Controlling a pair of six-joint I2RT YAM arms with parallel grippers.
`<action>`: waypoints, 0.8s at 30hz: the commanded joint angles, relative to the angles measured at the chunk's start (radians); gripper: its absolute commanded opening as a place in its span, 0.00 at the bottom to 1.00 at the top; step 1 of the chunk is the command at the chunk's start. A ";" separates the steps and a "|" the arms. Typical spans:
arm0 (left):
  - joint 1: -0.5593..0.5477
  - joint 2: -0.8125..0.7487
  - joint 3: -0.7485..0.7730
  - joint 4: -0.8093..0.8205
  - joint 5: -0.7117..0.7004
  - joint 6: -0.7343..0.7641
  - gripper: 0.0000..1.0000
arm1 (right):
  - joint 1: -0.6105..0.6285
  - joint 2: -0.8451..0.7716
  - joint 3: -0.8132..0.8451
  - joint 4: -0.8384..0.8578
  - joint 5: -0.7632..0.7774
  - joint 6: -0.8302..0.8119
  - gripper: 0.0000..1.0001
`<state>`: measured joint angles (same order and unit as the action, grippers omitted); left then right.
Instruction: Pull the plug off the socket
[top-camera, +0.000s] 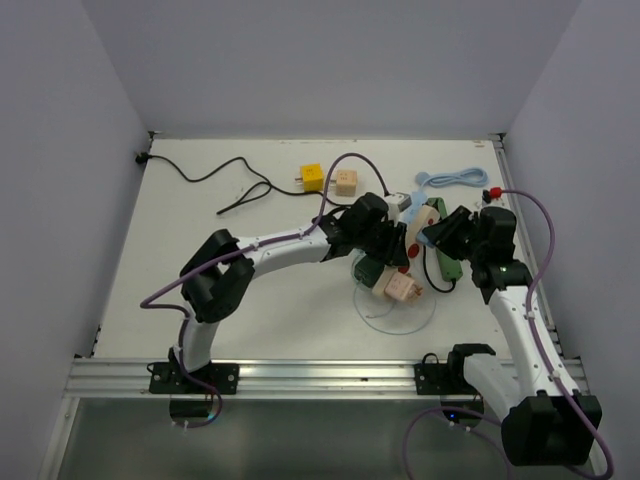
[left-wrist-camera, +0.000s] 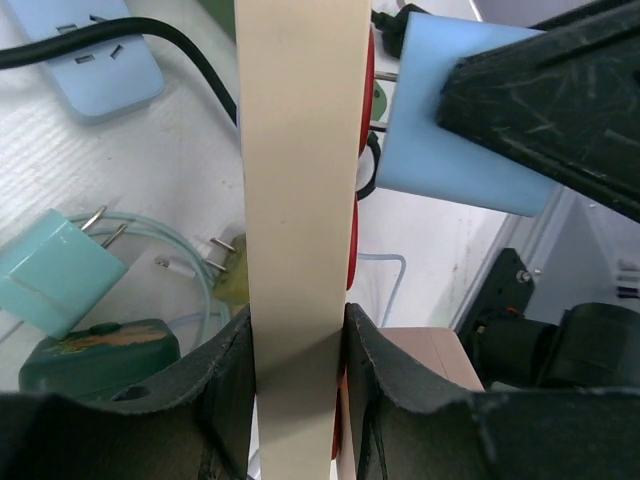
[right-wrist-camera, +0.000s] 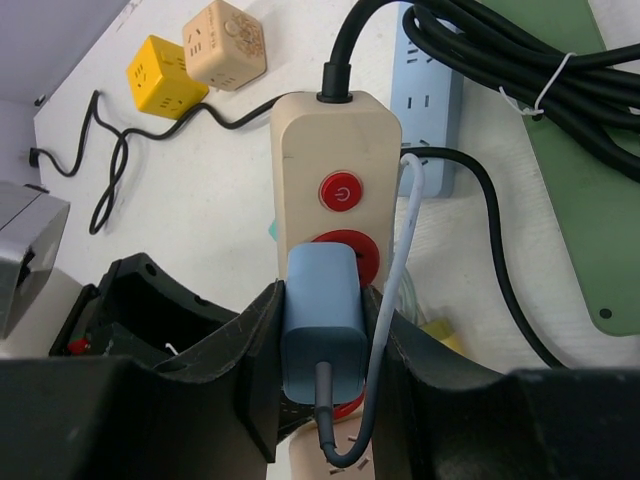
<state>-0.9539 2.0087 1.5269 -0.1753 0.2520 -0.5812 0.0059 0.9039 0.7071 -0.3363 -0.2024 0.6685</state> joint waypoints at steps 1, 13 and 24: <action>0.082 -0.051 -0.077 0.288 0.150 -0.101 0.00 | 0.003 -0.051 -0.015 0.031 -0.054 -0.049 0.00; 0.176 -0.094 -0.163 0.490 0.352 -0.227 0.00 | 0.002 -0.053 0.023 -0.055 -0.023 -0.096 0.00; 0.176 -0.096 -0.106 0.424 0.343 -0.169 0.00 | 0.002 -0.050 -0.164 0.009 -0.071 -0.078 0.07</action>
<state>-0.7807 1.9911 1.3540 0.1612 0.5568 -0.7658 0.0063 0.8505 0.5930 -0.3809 -0.2310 0.5953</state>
